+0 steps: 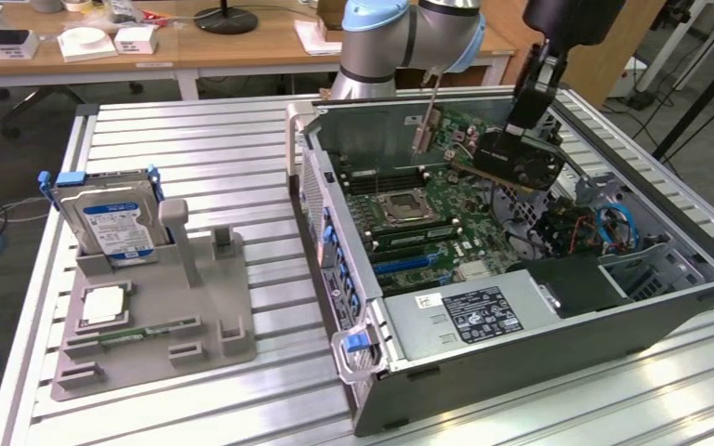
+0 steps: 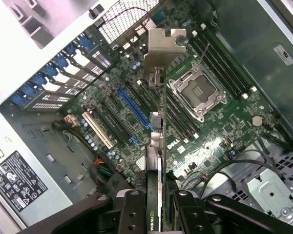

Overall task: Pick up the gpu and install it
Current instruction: 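Insert the gpu into the slot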

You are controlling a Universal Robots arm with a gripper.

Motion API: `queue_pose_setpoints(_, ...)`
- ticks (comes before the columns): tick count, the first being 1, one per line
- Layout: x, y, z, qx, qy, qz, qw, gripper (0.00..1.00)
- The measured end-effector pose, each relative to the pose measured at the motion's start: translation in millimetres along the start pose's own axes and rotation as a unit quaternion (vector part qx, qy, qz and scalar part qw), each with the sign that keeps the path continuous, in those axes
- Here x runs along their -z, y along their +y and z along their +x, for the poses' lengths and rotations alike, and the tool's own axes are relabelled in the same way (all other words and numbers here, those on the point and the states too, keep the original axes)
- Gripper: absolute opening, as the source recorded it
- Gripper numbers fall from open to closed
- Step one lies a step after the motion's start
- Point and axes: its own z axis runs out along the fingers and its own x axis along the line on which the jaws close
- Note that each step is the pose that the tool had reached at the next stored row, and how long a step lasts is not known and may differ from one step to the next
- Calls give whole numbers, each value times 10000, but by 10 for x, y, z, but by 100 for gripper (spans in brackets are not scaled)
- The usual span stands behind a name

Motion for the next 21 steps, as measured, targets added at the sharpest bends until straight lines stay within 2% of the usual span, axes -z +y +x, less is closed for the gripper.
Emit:
queue_pose_setpoints(11, -1, 0, 0, 324, 10, 21, 9995, 26)
queue_pose_setpoints(21, -3, 0, 0, 619, 18, 41, 9981, 26)
